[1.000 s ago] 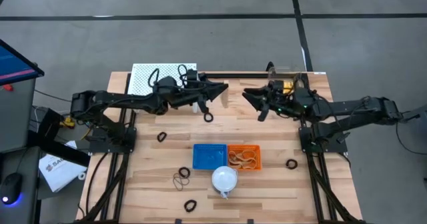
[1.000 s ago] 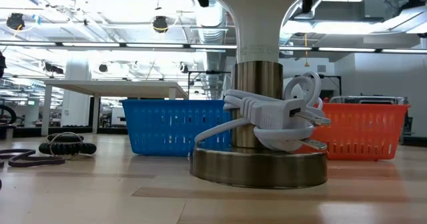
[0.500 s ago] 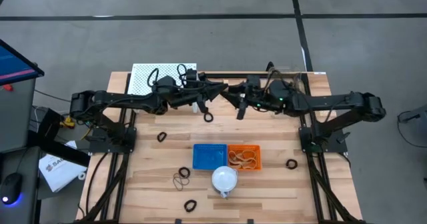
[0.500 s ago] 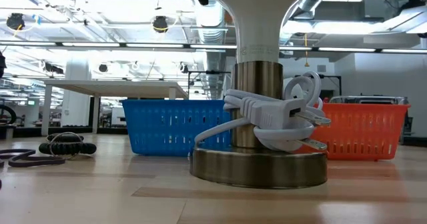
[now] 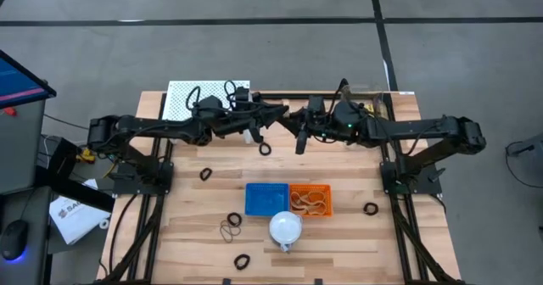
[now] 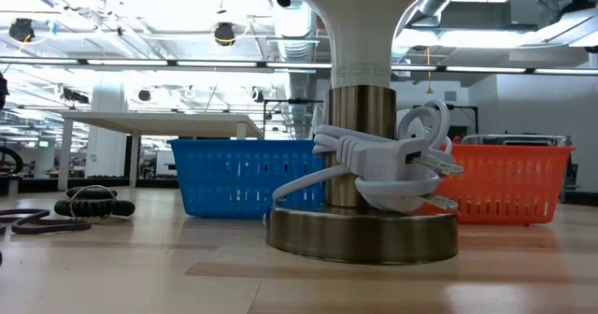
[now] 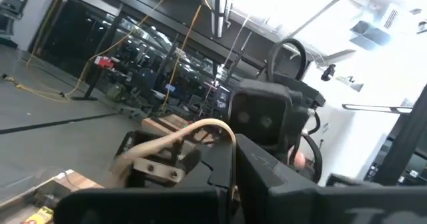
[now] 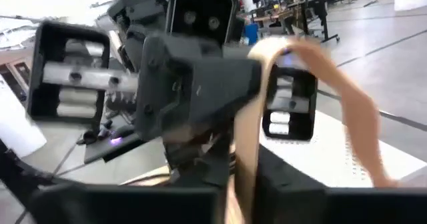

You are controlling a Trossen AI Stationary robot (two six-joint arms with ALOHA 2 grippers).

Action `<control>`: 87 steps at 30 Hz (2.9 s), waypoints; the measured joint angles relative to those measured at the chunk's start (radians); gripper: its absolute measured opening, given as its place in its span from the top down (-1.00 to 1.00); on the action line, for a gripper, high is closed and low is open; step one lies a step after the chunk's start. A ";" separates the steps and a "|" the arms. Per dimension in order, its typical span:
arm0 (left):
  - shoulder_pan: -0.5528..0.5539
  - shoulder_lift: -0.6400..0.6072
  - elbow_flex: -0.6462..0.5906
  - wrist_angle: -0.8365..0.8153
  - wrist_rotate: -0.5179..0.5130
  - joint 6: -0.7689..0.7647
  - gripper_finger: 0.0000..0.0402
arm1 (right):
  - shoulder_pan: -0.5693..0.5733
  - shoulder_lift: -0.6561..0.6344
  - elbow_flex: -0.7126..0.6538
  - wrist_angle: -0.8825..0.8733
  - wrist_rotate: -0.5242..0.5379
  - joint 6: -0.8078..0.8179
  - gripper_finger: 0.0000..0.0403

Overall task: Pick & Place Office Desk Supplies
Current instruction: Put the brown rubber band into the orange basket

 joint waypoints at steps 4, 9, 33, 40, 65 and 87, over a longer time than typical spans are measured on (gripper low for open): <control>-0.003 -0.011 0.000 -0.008 0.007 0.002 0.99 | -0.003 -0.013 0.000 -0.051 0.013 0.019 0.98; 0.005 -0.040 0.000 -0.036 0.010 0.039 0.99 | 0.000 -0.032 0.000 -0.105 0.012 0.027 0.99; 0.025 -0.395 0.003 -0.470 0.030 0.253 0.99 | 0.032 -0.128 -0.004 -0.438 0.064 0.117 1.00; 0.024 -0.444 -0.001 -0.597 0.073 0.255 0.99 | 0.038 -0.152 -0.003 -0.502 0.058 0.175 1.00; 0.024 -0.475 -0.002 -0.732 0.073 0.255 0.99 | 0.452 -0.162 -0.208 -0.682 0.157 0.855 1.00; 0.024 -0.474 -0.003 -0.747 0.182 0.252 0.99 | 0.533 0.151 -0.254 -0.461 0.241 1.069 1.00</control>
